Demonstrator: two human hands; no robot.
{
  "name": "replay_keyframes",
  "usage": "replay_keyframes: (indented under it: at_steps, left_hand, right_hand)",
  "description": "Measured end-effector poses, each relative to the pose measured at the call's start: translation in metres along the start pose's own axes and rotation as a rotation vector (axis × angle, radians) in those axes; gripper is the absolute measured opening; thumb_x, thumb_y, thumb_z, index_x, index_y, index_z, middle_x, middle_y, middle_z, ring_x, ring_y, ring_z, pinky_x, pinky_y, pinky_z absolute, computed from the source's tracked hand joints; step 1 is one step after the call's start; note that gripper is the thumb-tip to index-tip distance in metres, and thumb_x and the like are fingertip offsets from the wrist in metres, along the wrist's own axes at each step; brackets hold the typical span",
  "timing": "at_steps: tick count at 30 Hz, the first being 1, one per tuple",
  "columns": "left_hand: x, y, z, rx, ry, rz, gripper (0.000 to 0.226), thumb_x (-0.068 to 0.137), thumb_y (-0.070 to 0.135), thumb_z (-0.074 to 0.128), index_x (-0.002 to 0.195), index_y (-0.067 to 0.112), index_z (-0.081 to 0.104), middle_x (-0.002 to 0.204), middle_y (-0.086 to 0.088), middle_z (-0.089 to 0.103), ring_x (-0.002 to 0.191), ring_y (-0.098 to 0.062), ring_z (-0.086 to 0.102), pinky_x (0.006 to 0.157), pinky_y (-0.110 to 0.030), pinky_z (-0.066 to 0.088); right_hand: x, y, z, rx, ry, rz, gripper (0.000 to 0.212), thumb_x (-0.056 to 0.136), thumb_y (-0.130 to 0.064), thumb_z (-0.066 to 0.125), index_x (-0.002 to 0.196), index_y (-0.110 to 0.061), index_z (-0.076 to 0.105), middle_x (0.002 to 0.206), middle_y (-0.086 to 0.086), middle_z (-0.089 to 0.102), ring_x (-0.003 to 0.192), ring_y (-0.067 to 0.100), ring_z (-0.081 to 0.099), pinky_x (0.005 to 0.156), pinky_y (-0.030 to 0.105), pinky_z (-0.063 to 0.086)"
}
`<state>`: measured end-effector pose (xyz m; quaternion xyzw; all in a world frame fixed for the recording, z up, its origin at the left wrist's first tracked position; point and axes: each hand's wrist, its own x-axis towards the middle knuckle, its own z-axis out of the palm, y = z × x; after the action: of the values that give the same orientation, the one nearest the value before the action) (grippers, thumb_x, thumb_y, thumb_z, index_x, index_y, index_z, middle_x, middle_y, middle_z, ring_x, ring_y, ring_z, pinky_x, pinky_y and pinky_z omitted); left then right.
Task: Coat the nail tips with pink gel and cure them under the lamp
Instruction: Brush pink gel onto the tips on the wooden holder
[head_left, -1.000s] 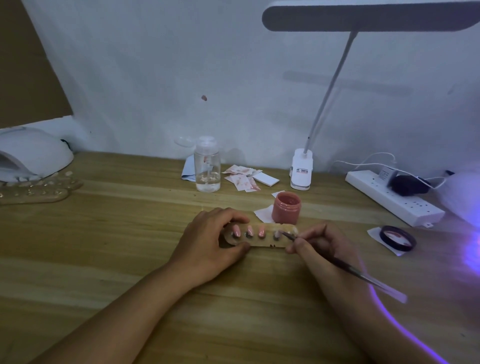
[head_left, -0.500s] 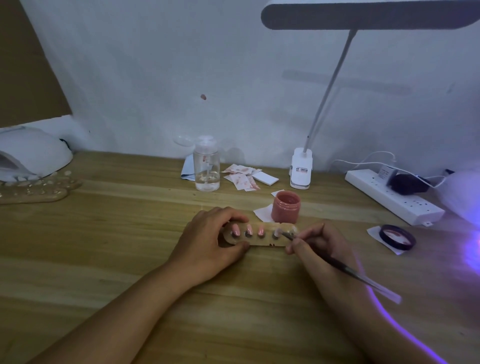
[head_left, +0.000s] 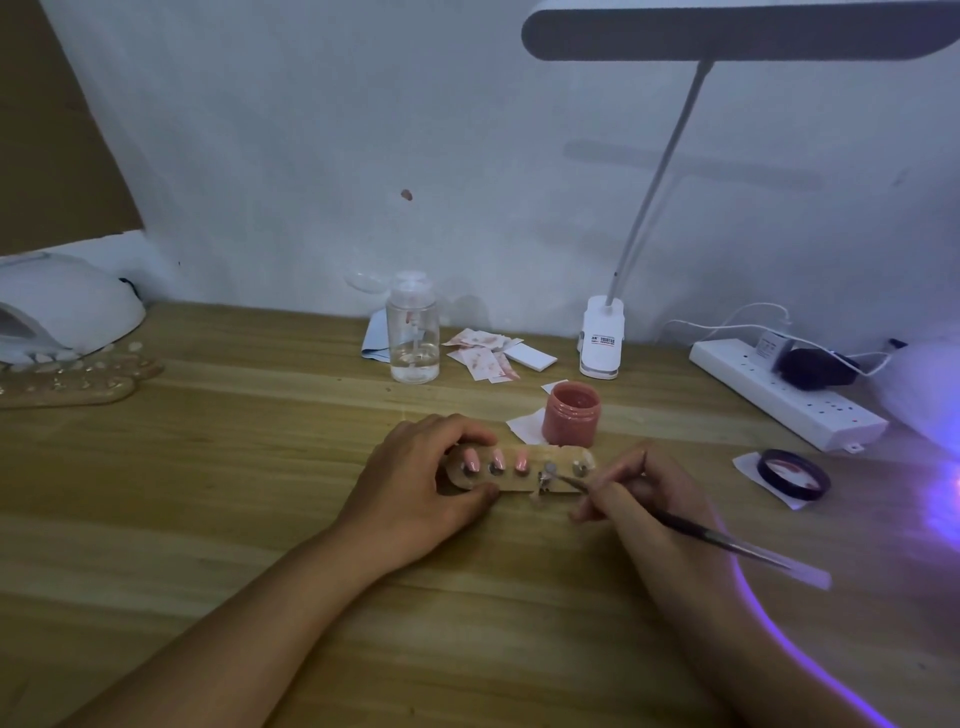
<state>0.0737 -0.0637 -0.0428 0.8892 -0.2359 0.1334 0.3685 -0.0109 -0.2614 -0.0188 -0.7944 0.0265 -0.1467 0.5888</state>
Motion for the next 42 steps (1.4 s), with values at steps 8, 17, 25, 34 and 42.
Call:
replay_keyframes:
  at_steps: [8, 17, 25, 34, 42]
  left_hand:
    - [0.0, 0.001, 0.0, -0.003, 0.015, 0.014, 0.038, 0.075, 0.034, 0.079, 0.11, 0.037, 0.066, 0.098, 0.022, 0.063, 0.1, -0.004, 0.055, 0.088, -0.034, 0.048]
    - [0.0, 0.002, 0.001, 0.011, 0.021, -0.059, 0.052, 0.082, 0.038, 0.076, 0.129, 0.03, 0.055, 0.113, 0.018, 0.063, 0.11, -0.003, 0.058, 0.094, -0.03, 0.049]
    - [-0.007, 0.014, -0.003, 0.213, 0.184, 0.064, 0.061, 0.077, 0.034, 0.077, 0.131, 0.026, 0.049, 0.125, 0.01, 0.054, 0.116, -0.01, 0.05, 0.095, -0.023, 0.04]
    - [-0.02, 0.055, 0.016, -0.52, -0.005, 0.007, 0.022, 0.084, 0.016, 0.077, 0.102, 0.026, 0.071, 0.094, 0.013, 0.071, 0.08, -0.001, 0.065, 0.069, -0.017, 0.049]
    - [-0.018, 0.053, 0.017, -0.65, 0.023, -0.021, 0.021, 0.084, 0.006, 0.075, 0.099, 0.021, 0.076, 0.102, -0.001, 0.072, 0.083, -0.014, 0.068, 0.076, -0.033, 0.054]
  right_hand:
    - [0.0, -0.002, 0.001, -0.032, 0.032, -0.092, 0.005, 0.095, -0.024, 0.056, 0.091, -0.025, 0.054, 0.079, -0.013, 0.075, 0.082, -0.008, 0.065, 0.074, 0.008, 0.04]
    - [-0.007, -0.005, 0.014, -0.838, -0.086, -0.537, 0.008, 0.088, -0.034, 0.064, 0.091, -0.031, 0.057, 0.087, -0.016, 0.063, 0.085, 0.008, 0.056, 0.075, 0.036, 0.048]
    - [-0.009, -0.006, 0.015, -0.67, 0.019, -0.55, 0.021, 0.08, -0.019, 0.073, 0.089, -0.025, 0.054, 0.084, -0.015, 0.06, 0.082, 0.009, 0.057, 0.074, 0.033, 0.047]
    - [-0.008, 0.0, 0.004, 0.033, 0.039, -0.248, 0.032, 0.085, -0.006, 0.07, 0.094, -0.03, 0.051, 0.091, -0.013, 0.075, 0.093, 0.001, 0.069, 0.075, 0.011, 0.05]
    - [-0.004, -0.002, 0.006, 0.068, 0.017, -0.197, 0.024, 0.085, -0.003, 0.069, 0.097, -0.014, 0.052, 0.087, -0.015, 0.074, 0.084, 0.0, 0.069, 0.074, 0.01, 0.05]
